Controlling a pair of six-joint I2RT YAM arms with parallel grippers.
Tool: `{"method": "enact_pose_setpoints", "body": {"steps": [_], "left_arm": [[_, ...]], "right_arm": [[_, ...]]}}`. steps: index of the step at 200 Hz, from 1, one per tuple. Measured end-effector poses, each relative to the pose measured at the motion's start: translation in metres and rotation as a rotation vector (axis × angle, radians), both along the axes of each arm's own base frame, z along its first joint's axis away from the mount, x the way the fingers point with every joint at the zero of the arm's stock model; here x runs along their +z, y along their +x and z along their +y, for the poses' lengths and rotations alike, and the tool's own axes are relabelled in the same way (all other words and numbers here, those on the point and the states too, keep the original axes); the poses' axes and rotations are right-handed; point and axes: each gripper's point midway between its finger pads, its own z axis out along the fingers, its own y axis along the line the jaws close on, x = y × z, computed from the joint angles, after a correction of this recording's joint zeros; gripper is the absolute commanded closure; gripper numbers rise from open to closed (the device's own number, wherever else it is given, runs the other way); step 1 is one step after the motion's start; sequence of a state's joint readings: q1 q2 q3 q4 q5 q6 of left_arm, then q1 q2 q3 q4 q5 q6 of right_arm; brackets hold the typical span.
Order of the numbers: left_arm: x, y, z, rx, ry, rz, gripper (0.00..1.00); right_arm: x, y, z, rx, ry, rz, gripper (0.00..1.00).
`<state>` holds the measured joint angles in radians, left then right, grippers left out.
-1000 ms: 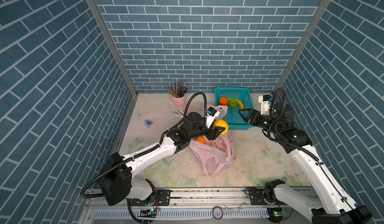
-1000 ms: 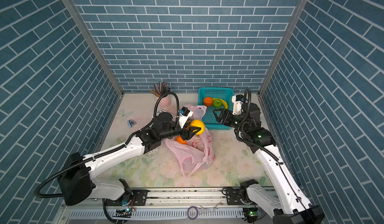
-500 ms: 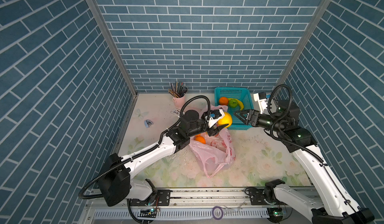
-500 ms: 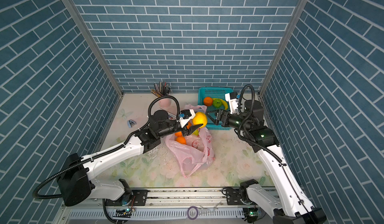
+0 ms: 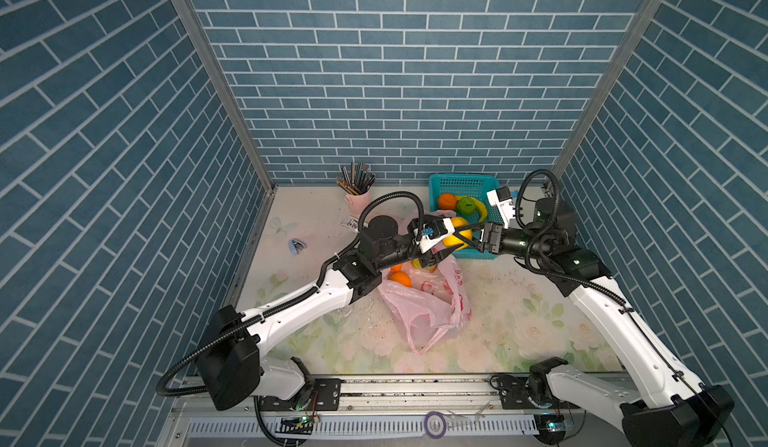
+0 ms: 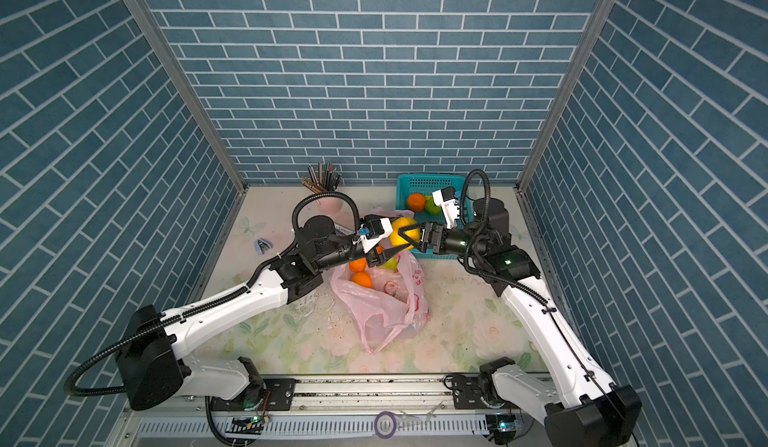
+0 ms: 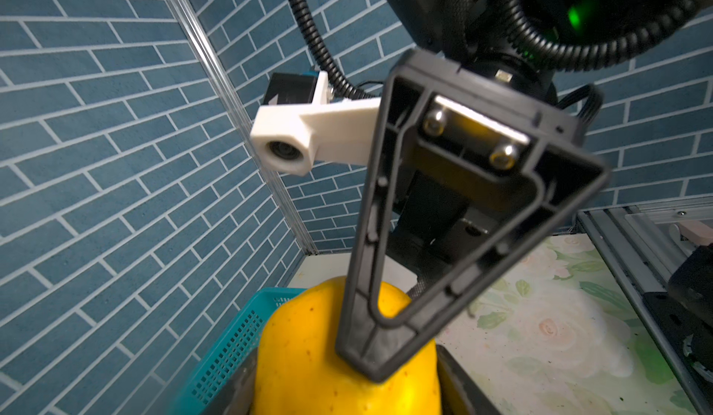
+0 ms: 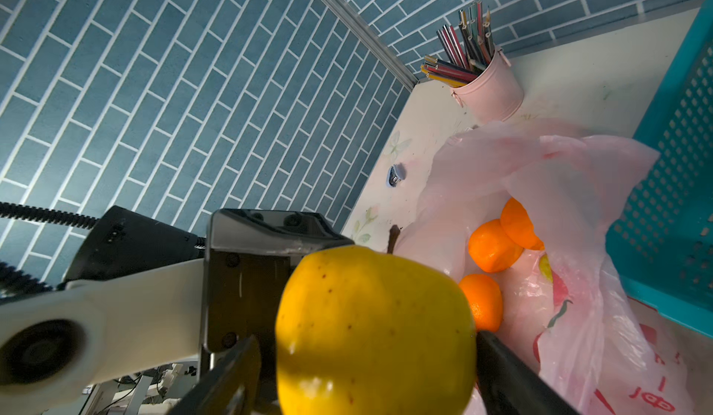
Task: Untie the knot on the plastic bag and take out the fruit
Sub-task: 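Lift the yellow apple with the left gripper and hand it to the right gripper, then carry the yellow apple with the right gripper into the teal basket and release it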
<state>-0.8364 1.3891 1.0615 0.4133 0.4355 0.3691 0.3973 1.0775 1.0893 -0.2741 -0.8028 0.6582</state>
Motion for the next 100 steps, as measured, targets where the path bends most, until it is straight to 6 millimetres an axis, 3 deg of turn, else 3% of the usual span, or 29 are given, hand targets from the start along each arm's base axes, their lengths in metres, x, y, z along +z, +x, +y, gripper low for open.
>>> {"method": "enact_pose_setpoints", "body": {"steps": [52, 60, 72, 82, 100], "left_arm": [[0.005, -0.004, -0.008, -0.013, -0.003, -0.034, 0.62], [0.005, -0.004, -0.008, -0.012, -0.004, -0.036, 0.56], [0.006, -0.003, -0.008, -0.01, -0.006, -0.037, 0.3], [0.006, -0.002, -0.007, -0.003, -0.008, -0.036, 0.15], [0.007, 0.0, -0.007, 0.015, -0.017, -0.019, 0.13]], "right_arm": [[-0.003, 0.0, 0.009, 0.031, 0.034, 0.011, 0.43], [-0.002, 0.0, 0.009, 0.03, 0.036, 0.011, 0.46], [-0.002, 0.001, 0.009, 0.027, 0.036, 0.008, 0.47], [-0.002, 0.002, 0.009, 0.02, 0.032, 0.005, 0.47], [-0.001, 0.011, 0.004, -0.027, 0.021, -0.003, 0.47]]}}
